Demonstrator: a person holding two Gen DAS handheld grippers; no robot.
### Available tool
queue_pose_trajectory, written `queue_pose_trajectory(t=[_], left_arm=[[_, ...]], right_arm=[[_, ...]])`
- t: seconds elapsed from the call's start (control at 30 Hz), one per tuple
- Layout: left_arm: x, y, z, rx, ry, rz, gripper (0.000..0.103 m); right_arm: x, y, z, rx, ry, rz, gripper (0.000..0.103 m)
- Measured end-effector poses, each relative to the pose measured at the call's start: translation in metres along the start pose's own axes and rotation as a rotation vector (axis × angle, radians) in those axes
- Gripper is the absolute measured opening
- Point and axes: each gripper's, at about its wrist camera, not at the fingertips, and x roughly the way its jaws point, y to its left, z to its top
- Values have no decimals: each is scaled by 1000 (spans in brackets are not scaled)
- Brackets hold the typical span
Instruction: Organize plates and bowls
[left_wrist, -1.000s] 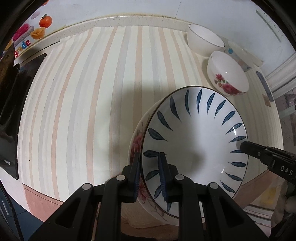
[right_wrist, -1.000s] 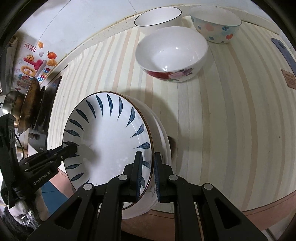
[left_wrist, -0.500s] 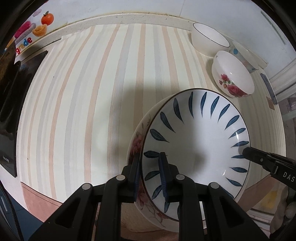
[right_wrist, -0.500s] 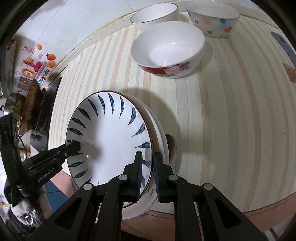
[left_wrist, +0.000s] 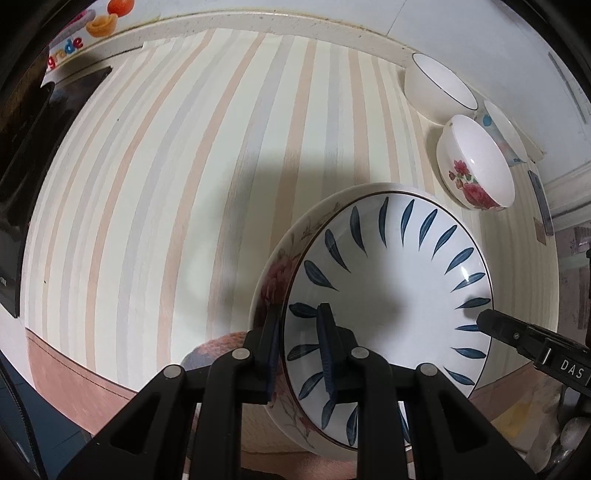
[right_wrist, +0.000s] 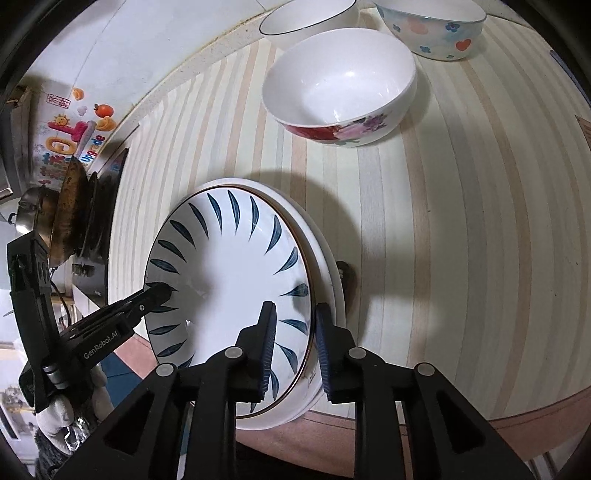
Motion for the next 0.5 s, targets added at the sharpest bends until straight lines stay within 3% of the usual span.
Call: queue_pose_trajectory(t=[0.27,0.5], left_arm=[[-4,-4,-7,35,-10,32,17],[-54,-18,-28,95,-104,46,18]], right_arm=[[-5,7,-3,4,-1,-26,32],[-39,28,-24,-47,-59,-76,36]])
